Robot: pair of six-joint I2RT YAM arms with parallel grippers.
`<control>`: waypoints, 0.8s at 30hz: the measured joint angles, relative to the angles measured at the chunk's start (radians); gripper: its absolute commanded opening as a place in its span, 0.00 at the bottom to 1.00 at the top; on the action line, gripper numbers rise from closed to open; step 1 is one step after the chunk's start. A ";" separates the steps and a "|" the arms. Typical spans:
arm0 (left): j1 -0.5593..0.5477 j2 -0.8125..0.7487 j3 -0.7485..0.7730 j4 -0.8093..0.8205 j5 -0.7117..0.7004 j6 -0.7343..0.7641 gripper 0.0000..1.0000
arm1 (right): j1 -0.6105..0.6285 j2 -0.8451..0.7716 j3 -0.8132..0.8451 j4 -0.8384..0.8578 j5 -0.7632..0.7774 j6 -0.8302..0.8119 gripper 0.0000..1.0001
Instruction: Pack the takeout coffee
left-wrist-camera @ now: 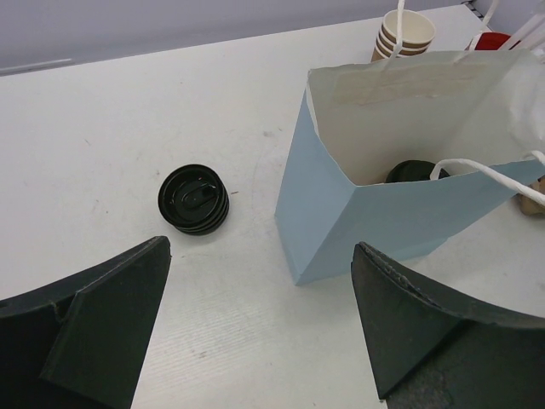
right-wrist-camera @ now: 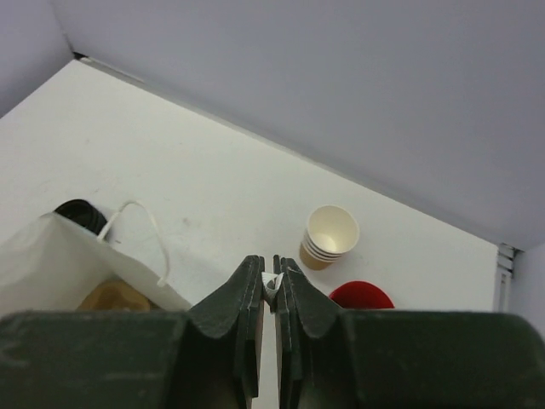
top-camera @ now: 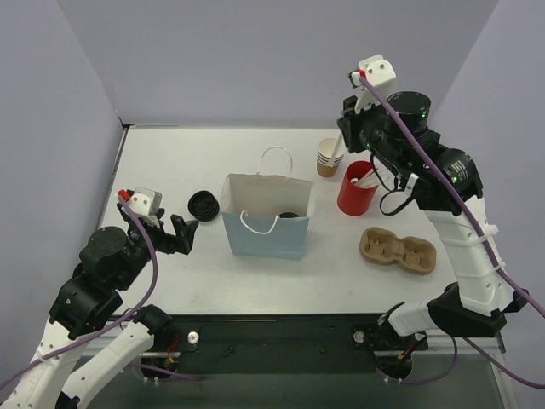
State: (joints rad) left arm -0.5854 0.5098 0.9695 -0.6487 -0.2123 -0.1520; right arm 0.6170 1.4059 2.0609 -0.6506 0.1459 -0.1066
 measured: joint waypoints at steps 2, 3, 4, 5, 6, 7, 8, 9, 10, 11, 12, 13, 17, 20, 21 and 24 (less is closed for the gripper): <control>0.000 0.004 0.005 0.003 0.003 0.003 0.97 | 0.033 -0.011 -0.026 0.008 -0.031 0.019 0.06; 0.000 0.007 0.010 0.002 0.004 0.004 0.97 | 0.058 -0.015 -0.039 0.014 -0.044 0.029 0.06; 0.000 0.012 0.018 0.004 0.006 0.005 0.97 | 0.086 -0.019 -0.055 0.028 -0.058 0.039 0.06; 0.000 0.016 0.024 0.006 0.007 0.006 0.97 | 0.113 -0.025 -0.076 0.044 -0.071 0.049 0.06; 0.000 0.020 0.030 0.008 0.007 0.007 0.97 | 0.142 -0.031 -0.095 0.056 -0.082 0.058 0.06; 0.000 0.022 0.034 0.011 0.008 0.007 0.97 | 0.168 -0.036 -0.114 0.069 -0.086 0.064 0.07; 0.000 0.024 0.036 0.013 0.008 0.008 0.97 | 0.192 -0.042 -0.135 0.082 -0.091 0.069 0.08; 0.000 0.027 0.039 0.016 0.008 0.008 0.97 | 0.213 -0.048 -0.156 0.093 -0.092 0.082 0.08; 0.000 0.030 0.040 0.018 0.008 0.008 0.97 | 0.230 -0.053 -0.176 0.104 -0.092 0.091 0.09; 0.000 0.033 0.041 0.018 0.008 0.008 0.97 | 0.245 -0.057 -0.195 0.113 -0.092 0.102 0.09; 0.000 0.037 0.042 0.019 0.009 0.008 0.97 | 0.256 -0.058 -0.211 0.121 -0.091 0.109 0.09; 0.000 0.039 0.043 0.021 0.010 0.008 0.97 | 0.270 -0.059 -0.224 0.128 -0.091 0.113 0.09; 0.000 0.048 0.043 0.024 0.012 0.008 0.97 | 0.303 -0.052 -0.263 0.145 -0.085 0.118 0.11; 0.000 0.047 0.043 0.025 0.014 0.007 0.97 | 0.313 -0.029 -0.282 0.175 -0.081 0.108 0.18; 0.000 0.047 0.043 0.025 0.015 0.007 0.97 | 0.313 -0.011 -0.282 0.186 -0.080 0.105 0.20; 0.000 0.047 0.043 0.026 0.016 0.004 0.97 | 0.314 0.069 -0.265 0.196 -0.081 0.109 0.30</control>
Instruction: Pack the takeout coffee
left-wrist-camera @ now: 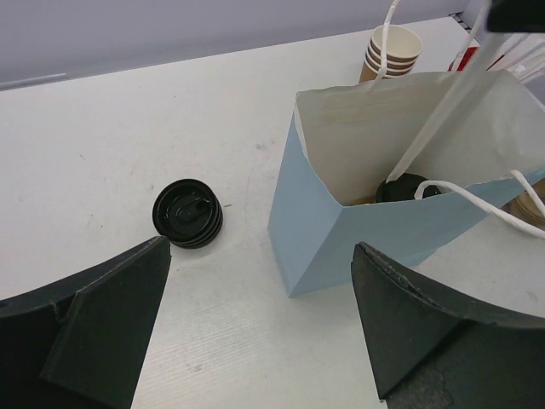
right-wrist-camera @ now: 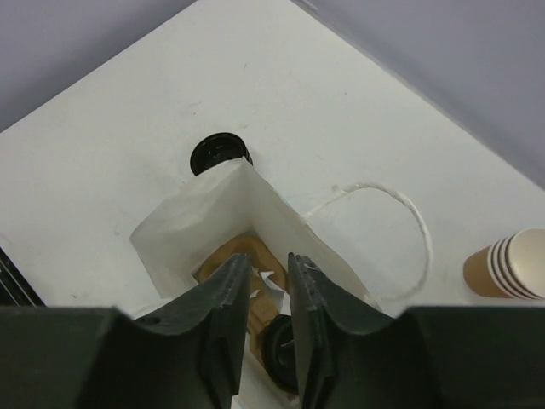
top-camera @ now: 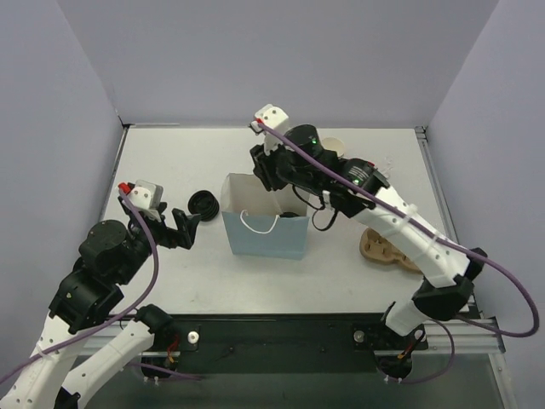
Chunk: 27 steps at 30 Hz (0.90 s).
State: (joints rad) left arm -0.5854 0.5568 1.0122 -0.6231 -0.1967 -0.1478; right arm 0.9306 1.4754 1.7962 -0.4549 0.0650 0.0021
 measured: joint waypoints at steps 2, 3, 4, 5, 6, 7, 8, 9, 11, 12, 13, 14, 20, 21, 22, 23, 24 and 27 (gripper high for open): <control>0.000 0.002 0.000 0.000 0.003 -0.002 0.97 | 0.001 0.085 0.053 -0.021 0.000 0.011 0.34; 0.000 0.004 0.000 0.000 0.004 -0.002 0.97 | 0.002 0.122 0.077 -0.032 0.002 0.020 0.34; 0.000 0.008 0.003 -0.002 0.007 -0.002 0.97 | 0.002 0.149 0.097 -0.045 0.007 0.026 0.37; 0.000 0.014 0.008 -0.002 0.008 -0.002 0.97 | 0.002 0.163 0.104 -0.058 0.013 0.031 0.39; 0.000 0.022 0.017 -0.002 0.012 -0.002 0.97 | 0.002 0.166 0.106 -0.078 0.020 0.037 0.49; 0.000 0.031 0.029 -0.002 0.016 -0.002 0.97 | 0.002 0.162 0.109 -0.105 0.029 0.042 0.54; 0.000 0.039 0.041 -0.002 0.020 -0.002 0.97 | 0.002 0.149 0.111 -0.124 0.038 0.050 0.60; 0.000 0.044 0.053 -0.001 0.024 -0.003 0.97 | 0.002 0.130 0.111 -0.146 0.050 0.056 0.79; 0.000 0.050 0.074 0.000 0.031 -0.005 0.97 | 0.002 0.069 0.097 -0.179 0.080 0.076 1.00; 0.000 0.052 0.087 0.000 0.039 -0.006 0.97 | 0.002 0.019 0.080 -0.201 0.101 0.088 1.00; 0.000 0.053 0.094 0.000 0.043 -0.008 0.97 | 0.002 -0.030 0.060 -0.215 0.125 0.106 1.00; 0.000 0.053 0.103 0.000 0.050 -0.010 0.97 | 0.002 -0.074 0.037 -0.222 0.142 0.113 1.00; 0.000 0.064 0.147 0.002 0.080 -0.020 0.97 | 0.002 -0.328 -0.097 -0.301 0.272 0.199 1.00; 0.000 0.067 0.151 0.002 0.083 -0.022 0.97 | 0.002 -0.348 -0.105 -0.312 0.289 0.208 1.00; 0.000 0.071 0.153 0.003 0.087 -0.023 0.97 | 0.002 -0.359 -0.111 -0.319 0.301 0.215 1.00; 0.000 0.074 0.154 0.003 0.092 -0.023 0.97 | 0.002 -0.362 -0.113 -0.324 0.306 0.220 1.00; 0.000 0.079 0.154 0.003 0.097 -0.023 0.97 | 0.002 -0.358 -0.113 -0.328 0.305 0.223 1.00; 0.000 0.099 0.156 0.004 0.109 -0.023 0.97 | 0.002 -0.311 -0.097 -0.336 0.266 0.207 1.00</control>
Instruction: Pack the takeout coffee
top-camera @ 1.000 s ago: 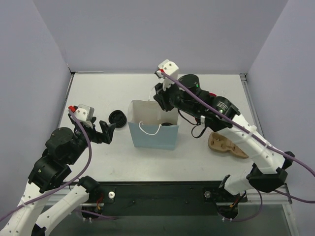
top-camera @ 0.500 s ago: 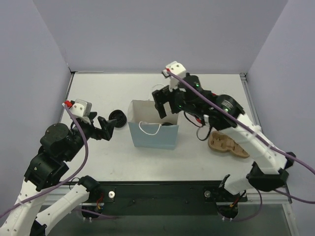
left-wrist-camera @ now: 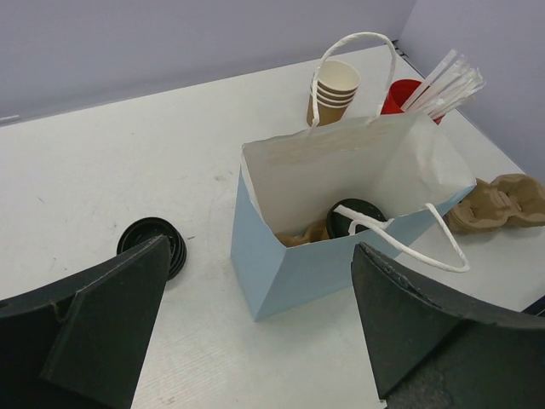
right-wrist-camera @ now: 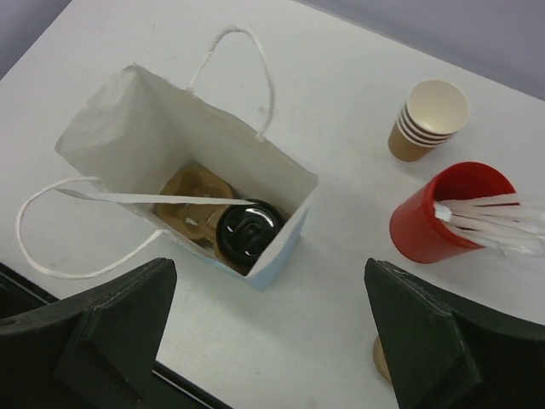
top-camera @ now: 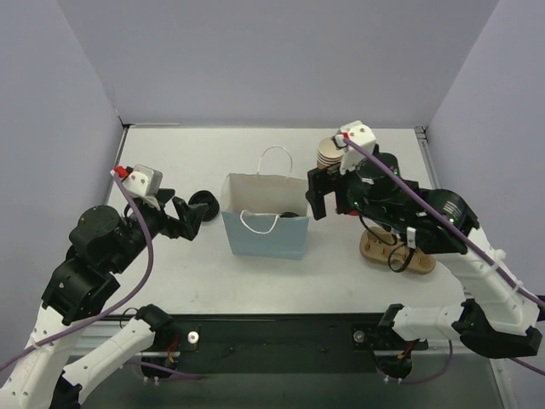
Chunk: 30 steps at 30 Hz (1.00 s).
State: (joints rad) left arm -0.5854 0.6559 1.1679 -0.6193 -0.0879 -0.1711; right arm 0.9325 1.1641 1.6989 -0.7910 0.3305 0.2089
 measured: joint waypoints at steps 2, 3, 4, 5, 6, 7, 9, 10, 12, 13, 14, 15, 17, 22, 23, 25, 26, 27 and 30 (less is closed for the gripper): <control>0.000 0.013 0.000 0.000 0.009 0.000 0.97 | -0.001 0.055 0.036 0.003 -0.063 -0.027 0.95; 0.000 0.019 0.000 0.000 0.013 0.000 0.97 | -0.001 0.095 0.055 0.011 -0.106 -0.048 0.92; 0.000 0.024 0.000 0.000 0.015 0.000 0.97 | -0.002 0.132 0.068 0.027 -0.145 -0.069 0.90; 0.000 0.027 0.000 0.000 0.016 -0.001 0.97 | -0.005 0.168 0.074 0.048 -0.190 -0.094 0.87; 0.000 0.029 0.000 0.000 0.018 -0.002 0.97 | -0.011 0.200 0.074 0.067 -0.241 -0.121 0.84; 0.000 0.029 0.000 0.000 0.018 -0.003 0.97 | -0.018 0.228 0.069 0.088 -0.298 -0.150 0.79; 0.000 0.027 0.000 0.000 0.018 -0.007 0.97 | -0.042 0.262 0.039 0.146 -0.422 -0.196 0.57; 0.000 0.025 0.000 0.000 0.018 -0.008 0.97 | -0.061 0.268 0.013 0.180 -0.492 -0.220 0.51; 0.000 0.018 0.000 0.000 0.017 -0.008 0.97 | -0.114 0.266 -0.053 0.263 -0.629 -0.241 0.45; 0.000 0.012 0.000 -0.001 0.017 -0.008 0.97 | -0.141 0.262 -0.089 0.307 -0.684 -0.252 0.45; 0.000 0.005 0.000 -0.001 0.017 -0.008 0.97 | -0.164 0.256 -0.128 0.354 -0.736 -0.262 0.46; 0.000 -0.001 0.000 -0.001 0.017 -0.007 0.97 | -0.185 0.252 -0.160 0.387 -0.780 -0.270 0.47; 0.000 -0.015 0.001 -0.005 0.015 -0.004 0.97 | -0.214 0.251 -0.195 0.428 -0.860 -0.285 0.47; 0.000 -0.036 0.002 -0.014 0.009 0.004 0.97 | -0.226 0.251 -0.204 0.496 -1.036 -0.309 0.46; 0.000 -0.039 0.002 -0.015 0.007 0.005 0.97 | -0.226 0.251 -0.204 0.502 -1.061 -0.311 0.47; 0.000 -0.043 0.002 -0.016 0.005 0.011 0.97 | -0.225 0.251 -0.204 0.507 -1.100 -0.314 0.47; 0.000 -0.045 0.002 -0.017 0.005 0.014 0.97 | -0.224 0.251 -0.204 0.511 -1.116 -0.315 0.48; 0.000 -0.045 0.002 -0.019 0.005 0.019 0.97 | -0.224 0.252 -0.204 0.514 -1.129 -0.316 0.48; 0.000 -0.045 0.002 -0.022 0.003 0.028 0.97 | -0.222 0.252 -0.210 0.521 -1.152 -0.320 0.49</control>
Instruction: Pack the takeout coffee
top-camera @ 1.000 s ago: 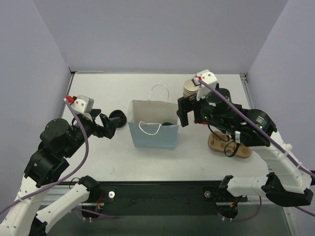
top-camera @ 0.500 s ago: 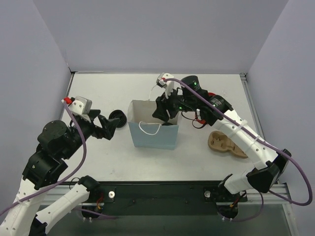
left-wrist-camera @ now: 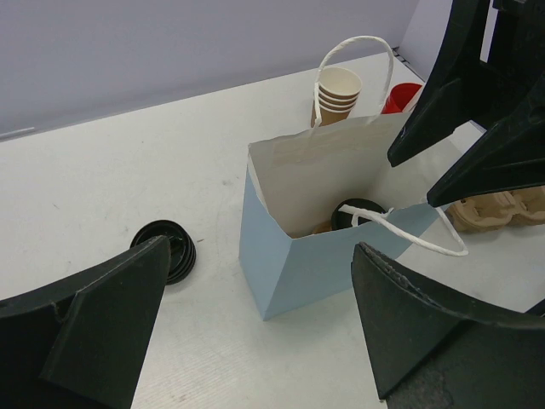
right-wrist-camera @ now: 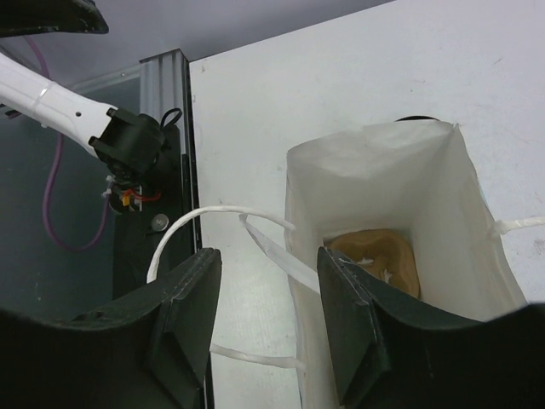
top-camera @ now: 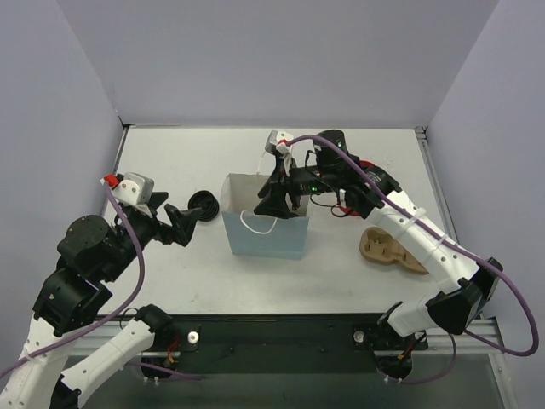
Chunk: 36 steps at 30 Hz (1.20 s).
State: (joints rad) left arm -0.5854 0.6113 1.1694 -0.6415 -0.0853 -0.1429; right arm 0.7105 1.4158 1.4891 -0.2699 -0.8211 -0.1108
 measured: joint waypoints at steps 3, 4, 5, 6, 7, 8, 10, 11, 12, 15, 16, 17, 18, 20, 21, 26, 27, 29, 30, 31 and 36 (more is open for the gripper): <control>0.000 0.000 0.000 -0.001 -0.004 0.006 0.97 | 0.009 0.002 -0.011 0.001 -0.006 -0.012 0.50; 0.000 0.000 0.000 -0.001 -0.005 0.009 0.97 | 0.011 0.004 -0.012 0.002 -0.006 -0.017 0.50; 0.000 0.000 0.000 -0.002 -0.007 0.010 0.97 | 0.015 0.006 -0.014 0.001 -0.006 -0.025 0.50; 0.000 0.000 0.000 -0.002 -0.008 0.013 0.97 | 0.018 0.007 -0.015 0.001 -0.006 -0.031 0.51; 0.000 0.000 0.000 -0.002 -0.009 0.016 0.97 | 0.024 0.010 -0.016 0.001 -0.005 -0.040 0.52; 0.000 0.000 0.000 -0.002 -0.009 0.017 0.97 | 0.029 0.013 -0.017 0.001 -0.005 -0.048 0.52; 0.000 0.000 0.000 -0.002 -0.011 0.018 0.97 | 0.044 0.022 -0.017 0.001 0.004 -0.068 0.52; 0.000 0.000 0.000 -0.002 -0.012 0.019 0.97 | 0.051 0.025 -0.018 0.001 0.007 -0.076 0.52; 0.000 0.000 0.000 -0.002 -0.013 0.020 0.97 | 0.060 0.029 -0.019 0.000 0.015 -0.088 0.52; 0.000 -0.002 0.000 -0.002 -0.015 0.021 0.97 | 0.080 0.040 -0.027 -0.001 0.046 -0.123 0.42; 0.000 -0.003 0.000 -0.002 -0.016 0.021 0.97 | 0.086 0.041 -0.030 -0.003 0.053 -0.132 0.32; 0.000 -0.005 0.000 -0.002 -0.016 0.021 0.97 | 0.090 0.042 -0.032 -0.003 0.059 -0.138 0.27; 0.000 -0.006 0.000 -0.003 -0.018 0.022 0.97 | 0.090 0.043 -0.033 -0.003 0.066 -0.148 0.23; 0.000 -0.010 0.000 -0.003 -0.020 0.023 0.97 | 0.090 0.043 -0.035 -0.003 0.078 -0.158 0.15; 0.000 -0.012 0.000 -0.003 -0.021 0.024 0.97 | 0.090 0.043 -0.035 -0.003 0.084 -0.164 0.12; 0.000 -0.017 0.000 -0.005 -0.026 0.024 0.97 | 0.090 0.043 -0.037 -0.003 0.109 -0.184 0.01; 0.000 -0.018 0.000 -0.005 -0.026 0.024 0.97 | 0.090 0.043 -0.037 -0.003 0.114 -0.187 0.00; 0.000 -0.018 0.000 -0.005 -0.027 0.024 0.97 | 0.090 0.043 -0.037 -0.003 0.123 -0.192 0.00; 0.000 -0.018 0.000 -0.005 -0.027 0.024 0.97 | 0.090 0.043 -0.037 -0.003 0.127 -0.195 0.00; 0.000 -0.018 0.000 -0.005 -0.027 0.024 0.97 | 0.090 0.043 -0.037 -0.003 0.130 -0.197 0.00; 0.000 -0.019 0.000 -0.005 -0.028 0.024 0.97 | 0.090 0.043 -0.037 -0.003 0.153 -0.208 0.00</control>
State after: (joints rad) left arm -0.5854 0.5926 1.1694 -0.6464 -0.1131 -0.1192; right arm 0.8001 1.4586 1.4517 -0.2729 -0.6682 -0.3183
